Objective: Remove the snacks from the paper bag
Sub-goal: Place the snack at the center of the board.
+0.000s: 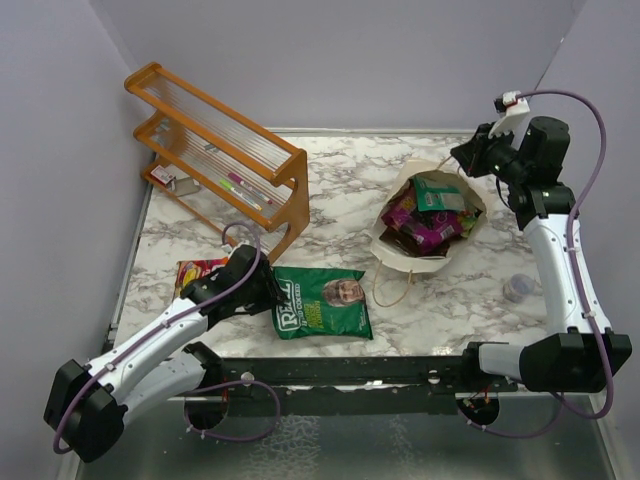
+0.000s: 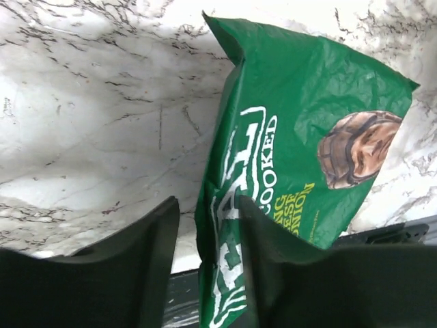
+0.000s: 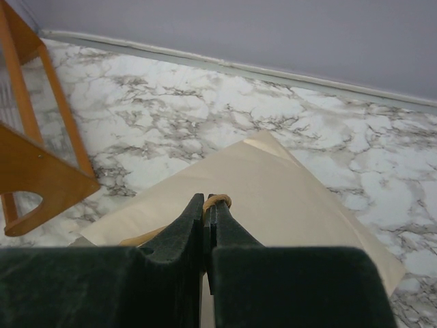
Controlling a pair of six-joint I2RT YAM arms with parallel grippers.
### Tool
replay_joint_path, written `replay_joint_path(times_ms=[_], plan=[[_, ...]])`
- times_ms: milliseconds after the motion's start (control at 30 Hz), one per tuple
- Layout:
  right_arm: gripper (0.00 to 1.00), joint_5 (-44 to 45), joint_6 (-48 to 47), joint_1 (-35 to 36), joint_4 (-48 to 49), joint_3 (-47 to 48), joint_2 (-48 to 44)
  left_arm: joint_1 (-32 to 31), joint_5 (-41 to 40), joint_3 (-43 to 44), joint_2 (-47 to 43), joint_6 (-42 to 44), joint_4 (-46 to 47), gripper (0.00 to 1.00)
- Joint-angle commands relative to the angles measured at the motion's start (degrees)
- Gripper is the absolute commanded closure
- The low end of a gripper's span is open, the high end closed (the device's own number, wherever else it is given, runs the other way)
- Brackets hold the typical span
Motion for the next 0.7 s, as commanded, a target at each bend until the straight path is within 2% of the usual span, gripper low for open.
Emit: replay_joint_path(times_ms=[0,67,100,167,400,467,567,667], plan=[[0.99,-8.79,1.90,-0.18,1.60,-1.69,-1.95,0.10,-3.77,1.73,-0.96,2.60,-2.16,0.49],[0.99,-11.08,2.89,-0.09,2.65,-2.86,-2.57,0.10,-4.57,3.07,-2.85,4.16,-2.84,0.34],[0.98,-12.12,3.30,-0.09,3.06,-3.26,-2.83,0.14,-5.13,4.07,-3.82,4.67,-3.54,0.23],[0.98,-13.65,3.80,-0.09,3.33,-3.88,-3.17,0.15,-6.07,6.29,-5.30,5.74,-4.77,0.11],[0.99,-14.32,4.22,-0.09,3.64,-4.85,-3.89,0.15,-6.73,16.78,-8.05,10.52,-4.50,0.11],[0.98,-14.84,4.42,-0.09,3.79,-5.16,-3.98,0.08,-2.85,18.80,-7.60,13.48,0.26,0.11],[0.98,-15.55,4.63,-0.09,3.74,-5.27,-4.17,-0.26,7.20,20.38,-4.90,16.63,8.38,0.11],[0.98,-16.33,4.89,-0.09,3.95,-5.27,-4.69,-4.84,8.41,21.59,-0.86,18.83,15.10,0.11]])
